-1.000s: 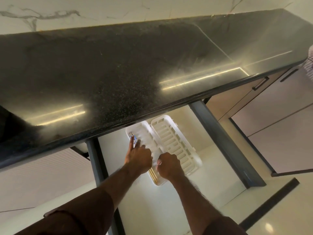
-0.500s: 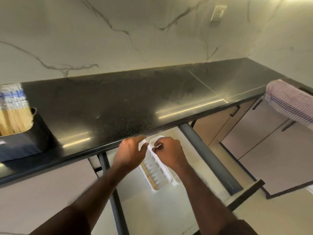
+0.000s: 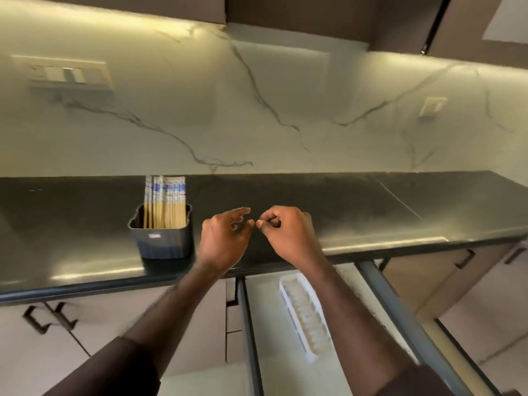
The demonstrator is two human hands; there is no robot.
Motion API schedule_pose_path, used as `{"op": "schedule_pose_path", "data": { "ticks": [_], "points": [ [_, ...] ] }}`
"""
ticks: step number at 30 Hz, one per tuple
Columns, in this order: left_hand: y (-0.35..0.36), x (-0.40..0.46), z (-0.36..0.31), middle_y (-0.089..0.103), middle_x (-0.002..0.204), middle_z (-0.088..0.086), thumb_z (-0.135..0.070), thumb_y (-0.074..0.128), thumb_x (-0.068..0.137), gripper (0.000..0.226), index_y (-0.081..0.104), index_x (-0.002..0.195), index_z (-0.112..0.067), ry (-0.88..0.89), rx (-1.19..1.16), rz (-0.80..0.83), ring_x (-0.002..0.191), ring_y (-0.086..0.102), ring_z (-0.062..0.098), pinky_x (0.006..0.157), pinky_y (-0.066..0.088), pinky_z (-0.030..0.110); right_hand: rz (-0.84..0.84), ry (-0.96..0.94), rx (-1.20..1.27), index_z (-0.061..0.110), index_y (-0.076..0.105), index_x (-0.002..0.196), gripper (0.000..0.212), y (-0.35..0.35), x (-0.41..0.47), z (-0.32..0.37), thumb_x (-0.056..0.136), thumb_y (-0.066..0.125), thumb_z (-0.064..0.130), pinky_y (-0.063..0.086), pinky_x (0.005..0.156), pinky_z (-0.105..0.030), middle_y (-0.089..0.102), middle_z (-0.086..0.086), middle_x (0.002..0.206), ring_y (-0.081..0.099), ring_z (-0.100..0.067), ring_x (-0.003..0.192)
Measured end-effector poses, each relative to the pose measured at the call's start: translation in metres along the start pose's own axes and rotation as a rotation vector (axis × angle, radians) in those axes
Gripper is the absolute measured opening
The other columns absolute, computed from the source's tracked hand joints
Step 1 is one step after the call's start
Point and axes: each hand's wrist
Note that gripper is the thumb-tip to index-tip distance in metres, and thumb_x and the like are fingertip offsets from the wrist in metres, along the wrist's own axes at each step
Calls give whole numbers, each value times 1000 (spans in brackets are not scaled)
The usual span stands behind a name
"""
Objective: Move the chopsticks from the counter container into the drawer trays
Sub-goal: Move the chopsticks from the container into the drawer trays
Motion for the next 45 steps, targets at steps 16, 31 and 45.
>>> {"op": "schedule_pose_path", "data": {
  "ticks": [16,31,45],
  "points": [
    [-138,114,177,70,120,9,-14,68,89,33,66,121,-7,-232,12,-108,108,67,16,92,53,30,197,12,63,23,72,101,12,205,105,105,89,69,23,51,61,-11,71,10,88,66,0,73],
    [-120,192,278,69,120,2,-14,69,88,46,56,132,-17,-517,-236,80,106,66,11,95,54,40,339,185,31,23,63,120,26,307,154,89,93,62,22,43,65,-11,69,7,106,57,0,79],
    [-116,192,286,75,89,-3,-7,73,84,24,72,107,-11,-514,-342,-55,84,72,8,80,59,32,360,272,28,20,64,120,28,318,162,80,92,64,22,46,74,-15,68,3,115,60,-5,94]
  ]
}}
Point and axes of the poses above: each hand's wrist, its own x-axis towards the middle knuckle, its own y-axis out of the palm, z = x × y
